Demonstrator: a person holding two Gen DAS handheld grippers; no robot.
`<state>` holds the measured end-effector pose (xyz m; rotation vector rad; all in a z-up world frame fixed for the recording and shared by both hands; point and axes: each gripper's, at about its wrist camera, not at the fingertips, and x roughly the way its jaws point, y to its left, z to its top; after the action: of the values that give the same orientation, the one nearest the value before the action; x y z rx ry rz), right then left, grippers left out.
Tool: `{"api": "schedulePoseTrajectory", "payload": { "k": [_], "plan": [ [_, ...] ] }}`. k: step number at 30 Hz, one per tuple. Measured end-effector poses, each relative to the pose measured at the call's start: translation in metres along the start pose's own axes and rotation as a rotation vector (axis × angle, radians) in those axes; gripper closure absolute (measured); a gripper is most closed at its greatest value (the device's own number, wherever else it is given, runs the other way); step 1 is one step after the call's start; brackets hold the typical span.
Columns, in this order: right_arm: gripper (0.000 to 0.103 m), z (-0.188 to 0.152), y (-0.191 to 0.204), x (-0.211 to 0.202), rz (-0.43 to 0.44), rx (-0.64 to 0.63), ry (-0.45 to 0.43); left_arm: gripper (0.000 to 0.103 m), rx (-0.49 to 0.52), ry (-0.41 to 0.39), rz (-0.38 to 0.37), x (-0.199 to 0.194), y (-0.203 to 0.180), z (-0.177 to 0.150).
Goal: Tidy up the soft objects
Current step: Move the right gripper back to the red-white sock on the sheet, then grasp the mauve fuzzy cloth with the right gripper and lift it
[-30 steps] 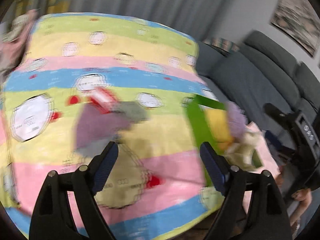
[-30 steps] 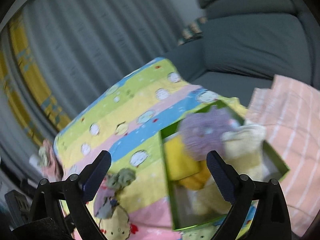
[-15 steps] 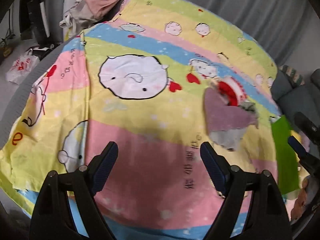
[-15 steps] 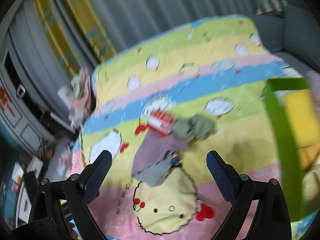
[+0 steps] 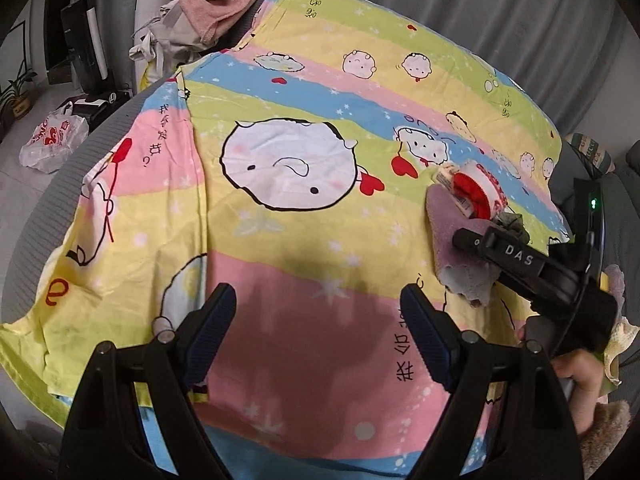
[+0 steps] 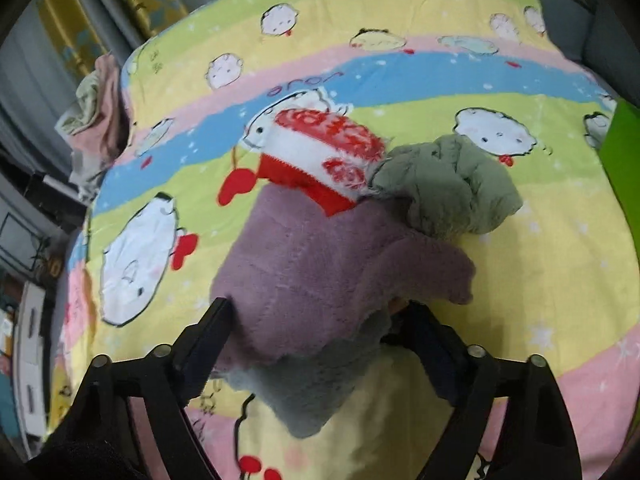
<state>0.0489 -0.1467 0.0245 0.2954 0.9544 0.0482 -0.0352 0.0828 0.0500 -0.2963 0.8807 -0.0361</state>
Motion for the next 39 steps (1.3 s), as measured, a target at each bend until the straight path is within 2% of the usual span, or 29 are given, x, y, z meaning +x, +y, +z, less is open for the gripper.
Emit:
{"api": "schedulePoseTrajectory", "payload": {
  "k": [3, 5, 6, 8, 10, 15, 18, 22, 29, 32, 35, 39],
  "plan": [
    [0.038, -0.004, 0.0, -0.009, 0.01, 0.0, -0.036, 0.019, -0.006, -0.004, -0.008, -0.003, 0.005, 0.001],
    [0.062, -0.005, -0.002, -0.021, 0.029, -0.004, -0.046, 0.019, -0.014, -0.007, -0.011, -0.005, 0.008, 0.001],
    [0.067, -0.005, -0.002, -0.028, 0.035, -0.011, -0.054, 0.019, -0.017, -0.008, -0.012, -0.006, 0.01, 0.002],
    [0.083, -0.007, -0.002, -0.044, 0.072, -0.02, -0.061, 0.019, -0.025, -0.011, -0.017, -0.008, 0.012, 0.001],
    [0.091, -0.01, -0.002, -0.057, 0.106, -0.034, -0.056, 0.019, -0.032, -0.014, -0.025, -0.01, 0.015, 0.002],
    [0.092, -0.022, 0.002, -0.094, 0.159, -0.055, -0.1, 0.019, -0.05, -0.02, -0.043, -0.014, 0.018, 0.001],
    [0.092, -0.034, 0.006, -0.113, 0.237, -0.054, -0.099, 0.019, -0.064, -0.012, -0.062, -0.015, 0.02, 0.0],
    [0.091, -0.057, 0.019, -0.133, 0.325, -0.105, -0.068, 0.019, -0.073, -0.001, -0.11, -0.016, 0.022, 0.0],
    [0.091, -0.083, 0.052, -0.145, 0.482, -0.184, 0.03, 0.019, -0.121, -0.006, -0.151, -0.024, 0.035, 0.002],
    [0.091, -0.084, 0.063, -0.134, 0.465, -0.203, 0.034, 0.019, -0.152, -0.016, -0.155, -0.027, 0.045, 0.004],
    [0.091, -0.078, 0.064, -0.102, 0.451, -0.183, 0.073, 0.019, -0.169, 0.006, -0.141, -0.023, 0.051, 0.004],
    [0.091, -0.072, 0.058, -0.058, 0.323, -0.185, 0.104, 0.019, -0.14, 0.04, -0.093, -0.014, 0.047, 0.0]
  ]
}}
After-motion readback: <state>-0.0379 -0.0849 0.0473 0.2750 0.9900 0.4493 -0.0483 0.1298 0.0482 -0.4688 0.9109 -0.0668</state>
